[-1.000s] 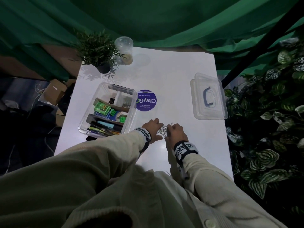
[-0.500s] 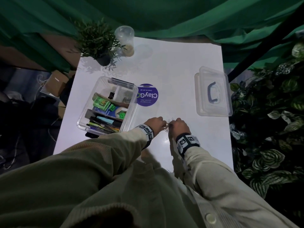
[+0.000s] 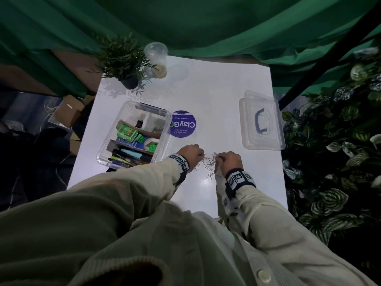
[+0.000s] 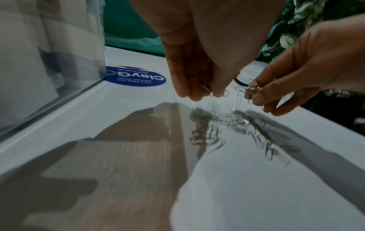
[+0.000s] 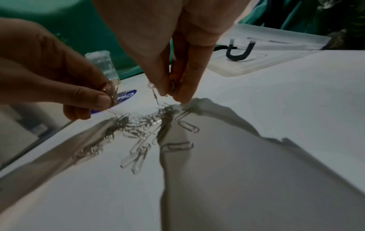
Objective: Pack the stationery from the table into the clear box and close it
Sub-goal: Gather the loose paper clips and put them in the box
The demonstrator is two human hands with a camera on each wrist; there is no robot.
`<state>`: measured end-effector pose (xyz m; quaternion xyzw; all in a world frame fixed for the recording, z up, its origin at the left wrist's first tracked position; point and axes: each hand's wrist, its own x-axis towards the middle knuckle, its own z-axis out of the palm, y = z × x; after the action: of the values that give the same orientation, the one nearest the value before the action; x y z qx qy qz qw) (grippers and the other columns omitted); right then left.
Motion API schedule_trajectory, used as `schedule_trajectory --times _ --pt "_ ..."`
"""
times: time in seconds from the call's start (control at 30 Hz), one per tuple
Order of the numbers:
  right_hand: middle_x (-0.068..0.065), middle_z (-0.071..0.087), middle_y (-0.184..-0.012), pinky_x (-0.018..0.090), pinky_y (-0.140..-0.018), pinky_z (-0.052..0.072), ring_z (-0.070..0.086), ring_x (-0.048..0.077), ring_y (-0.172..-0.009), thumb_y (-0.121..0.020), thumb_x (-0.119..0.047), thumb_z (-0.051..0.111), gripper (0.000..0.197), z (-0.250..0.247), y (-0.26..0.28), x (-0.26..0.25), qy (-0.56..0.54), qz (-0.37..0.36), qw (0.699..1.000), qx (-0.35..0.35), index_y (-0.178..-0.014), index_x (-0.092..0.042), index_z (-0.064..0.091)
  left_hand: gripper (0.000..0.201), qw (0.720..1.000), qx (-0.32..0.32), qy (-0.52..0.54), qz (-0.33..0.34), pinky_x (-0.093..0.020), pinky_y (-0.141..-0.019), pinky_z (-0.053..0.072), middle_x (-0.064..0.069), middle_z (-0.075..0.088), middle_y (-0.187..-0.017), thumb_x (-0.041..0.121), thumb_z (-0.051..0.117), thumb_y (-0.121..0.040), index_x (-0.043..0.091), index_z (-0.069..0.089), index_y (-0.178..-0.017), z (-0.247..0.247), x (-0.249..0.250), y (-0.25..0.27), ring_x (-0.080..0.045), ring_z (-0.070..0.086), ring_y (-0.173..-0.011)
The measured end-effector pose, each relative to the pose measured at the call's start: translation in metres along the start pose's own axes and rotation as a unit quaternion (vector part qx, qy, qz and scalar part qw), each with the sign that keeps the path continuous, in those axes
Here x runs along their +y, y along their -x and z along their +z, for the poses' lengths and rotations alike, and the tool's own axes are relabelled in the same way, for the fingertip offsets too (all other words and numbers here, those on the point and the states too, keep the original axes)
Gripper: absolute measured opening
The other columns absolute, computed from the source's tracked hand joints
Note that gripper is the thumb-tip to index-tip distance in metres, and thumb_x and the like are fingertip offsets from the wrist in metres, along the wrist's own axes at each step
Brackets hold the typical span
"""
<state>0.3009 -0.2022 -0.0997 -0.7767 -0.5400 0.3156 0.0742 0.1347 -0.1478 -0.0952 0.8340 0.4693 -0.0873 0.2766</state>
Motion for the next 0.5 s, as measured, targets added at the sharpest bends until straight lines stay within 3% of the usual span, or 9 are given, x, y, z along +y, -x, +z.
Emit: schedule_trajectory --times 0.1,0.23,0.37,0.5 --pt "0.019 0.067 -0.086 0.028 -0.069 0.041 0.060 0.034 -0.086 -0.088 -0.017 0.058 0.018 -0.010 0.003 -0.006 -0.022 0.000 0.999 0.024 -0.084 -0.008 0.073 0.026 0.998 0.046 0.035 -0.010 -0.034 -0.084 0.044 -0.011 0.061 -0.110 0.024 0.046 -0.097 0.012 0.066 -0.109 -0.011 0.000 0.006 -0.029 0.057 -0.103" --pt "0.019 0.069 -0.090 0.031 -0.077 0.044 0.060 0.035 -0.091 -0.084 -0.010 0.058 0.018 -0.021 0.007 -0.018 -0.048 -0.002 0.997 0.057 -0.087 -0.002 0.074 0.024 0.991 0.108 0.074 0.009 -0.033 -0.085 0.047 -0.009 0.064 -0.105 0.025 0.050 -0.096 0.014 0.068 -0.106 -0.029 -0.005 0.016 -0.026 0.059 -0.098" --pt "0.016 0.073 -0.091 0.025 -0.081 0.041 0.063 0.033 -0.093 -0.086 -0.010 0.058 0.020 -0.027 0.005 -0.040 -0.062 -0.023 0.995 0.077 -0.092 -0.006 0.076 0.022 0.976 0.182 0.116 0.024 -0.030 -0.082 0.045 -0.008 0.069 -0.099 0.027 0.054 -0.093 0.013 0.070 -0.097 -0.060 -0.010 0.031 -0.025 0.061 -0.094" --pt "0.014 0.074 -0.096 0.017 -0.082 0.039 0.065 0.030 -0.098 -0.089 -0.013 0.061 0.019 -0.035 -0.002 -0.081 -0.077 -0.058 0.992 0.084 -0.100 -0.009 0.076 0.020 0.951 0.263 0.160 -0.040 -0.027 -0.082 0.046 -0.009 0.070 -0.101 0.025 0.059 -0.090 0.014 0.073 -0.099 -0.100 -0.040 0.048 -0.024 0.062 -0.092"
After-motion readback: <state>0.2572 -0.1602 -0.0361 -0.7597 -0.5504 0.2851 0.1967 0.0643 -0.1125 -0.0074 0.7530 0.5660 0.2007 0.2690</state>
